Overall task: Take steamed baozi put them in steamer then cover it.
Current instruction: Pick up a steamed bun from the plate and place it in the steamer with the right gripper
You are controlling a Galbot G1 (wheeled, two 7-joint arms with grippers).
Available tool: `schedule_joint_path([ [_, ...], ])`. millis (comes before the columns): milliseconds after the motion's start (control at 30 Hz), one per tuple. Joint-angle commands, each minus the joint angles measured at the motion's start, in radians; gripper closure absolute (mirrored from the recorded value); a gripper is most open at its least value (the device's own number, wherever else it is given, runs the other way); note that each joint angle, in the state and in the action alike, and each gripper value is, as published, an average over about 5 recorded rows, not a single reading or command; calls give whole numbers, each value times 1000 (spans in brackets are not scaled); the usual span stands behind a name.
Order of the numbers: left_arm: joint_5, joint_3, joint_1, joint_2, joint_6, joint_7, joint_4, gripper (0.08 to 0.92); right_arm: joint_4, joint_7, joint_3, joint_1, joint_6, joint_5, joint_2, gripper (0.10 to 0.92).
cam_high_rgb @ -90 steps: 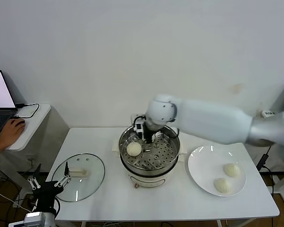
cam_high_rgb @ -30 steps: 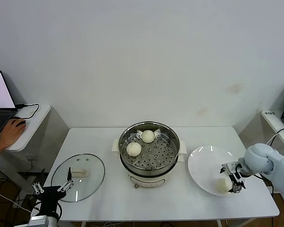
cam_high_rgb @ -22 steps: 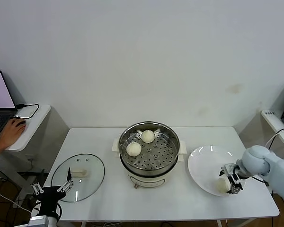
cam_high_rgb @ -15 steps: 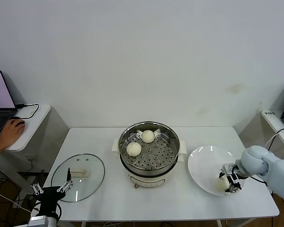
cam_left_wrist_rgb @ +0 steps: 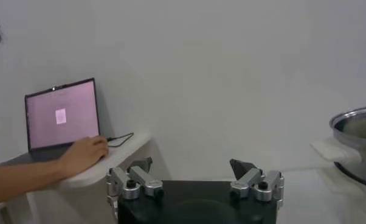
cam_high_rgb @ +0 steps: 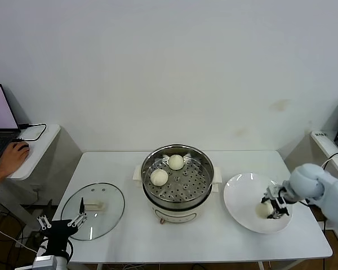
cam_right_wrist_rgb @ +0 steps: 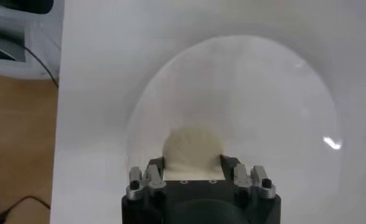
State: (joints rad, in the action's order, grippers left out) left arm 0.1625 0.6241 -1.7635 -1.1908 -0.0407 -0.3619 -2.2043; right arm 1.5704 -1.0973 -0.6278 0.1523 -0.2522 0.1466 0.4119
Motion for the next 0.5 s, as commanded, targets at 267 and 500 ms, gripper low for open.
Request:
schedule_joint_path([
  [267, 5, 4, -2, 5, 0, -2, -10, 177, 34, -4, -352, -746, -29, -279, 177, 438],
  [500, 4, 14, -7, -11, 0, -3, -18, 177, 82, 60, -456, -767, 9, -345, 375, 433],
])
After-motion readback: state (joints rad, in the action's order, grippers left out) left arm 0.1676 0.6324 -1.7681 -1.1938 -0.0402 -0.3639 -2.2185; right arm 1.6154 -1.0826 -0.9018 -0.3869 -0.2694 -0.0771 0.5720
